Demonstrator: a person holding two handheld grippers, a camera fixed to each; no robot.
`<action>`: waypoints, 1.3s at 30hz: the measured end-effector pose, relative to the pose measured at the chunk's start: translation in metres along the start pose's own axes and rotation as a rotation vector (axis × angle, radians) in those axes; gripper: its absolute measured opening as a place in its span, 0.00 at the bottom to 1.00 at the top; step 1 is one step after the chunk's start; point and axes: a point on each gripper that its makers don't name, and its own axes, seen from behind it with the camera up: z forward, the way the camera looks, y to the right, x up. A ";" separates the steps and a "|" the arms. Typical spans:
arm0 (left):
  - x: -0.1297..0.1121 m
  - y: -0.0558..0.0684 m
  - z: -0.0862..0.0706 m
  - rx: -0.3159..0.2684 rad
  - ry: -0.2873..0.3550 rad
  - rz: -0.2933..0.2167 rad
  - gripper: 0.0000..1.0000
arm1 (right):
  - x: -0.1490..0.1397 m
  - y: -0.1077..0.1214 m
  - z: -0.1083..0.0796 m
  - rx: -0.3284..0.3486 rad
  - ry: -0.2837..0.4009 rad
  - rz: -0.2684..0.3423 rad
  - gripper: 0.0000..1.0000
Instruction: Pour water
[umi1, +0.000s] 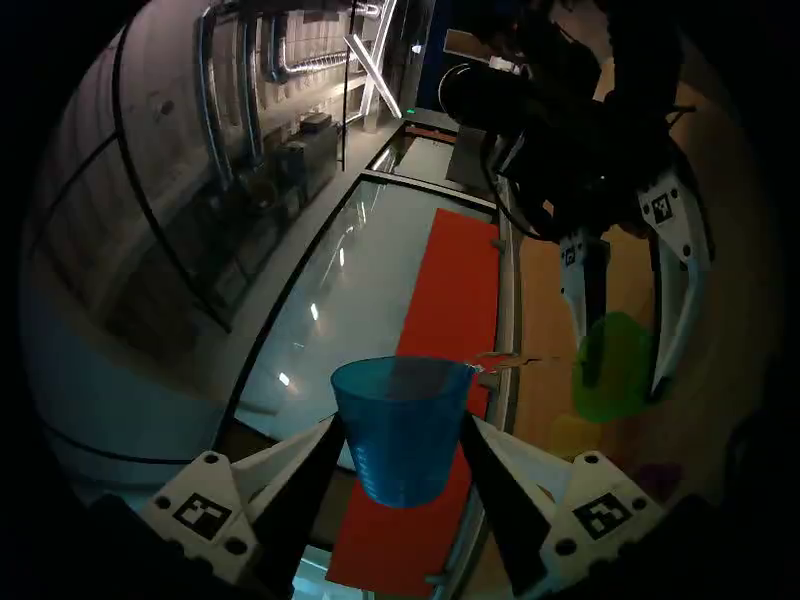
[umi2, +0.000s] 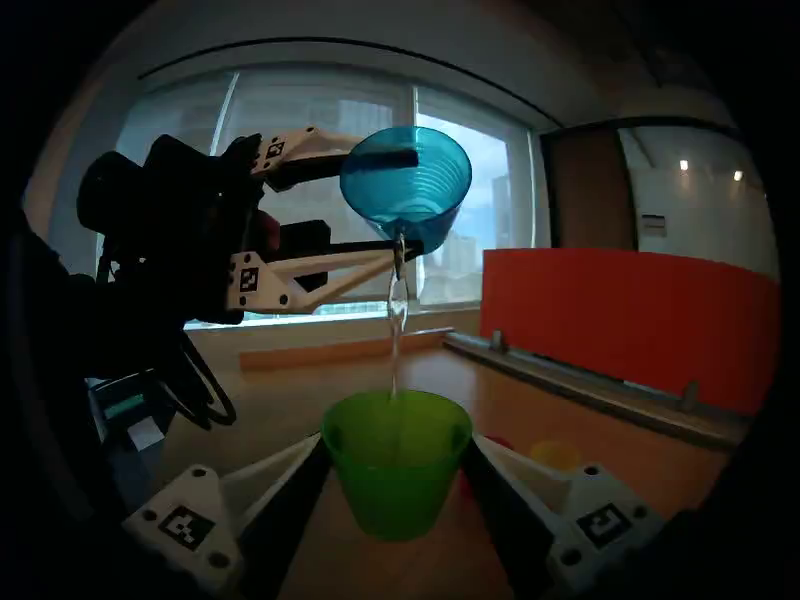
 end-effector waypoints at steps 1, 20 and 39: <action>0.000 0.000 0.000 0.001 0.000 0.004 0.81 | 0.000 0.000 0.000 -0.001 0.000 -0.001 0.89; 0.008 0.001 0.002 0.008 0.004 0.061 0.81 | 0.000 0.002 -0.003 -0.003 0.007 -0.003 0.89; 0.010 0.004 0.008 0.010 0.005 0.121 0.81 | -0.001 0.002 -0.004 -0.010 0.009 -0.006 0.89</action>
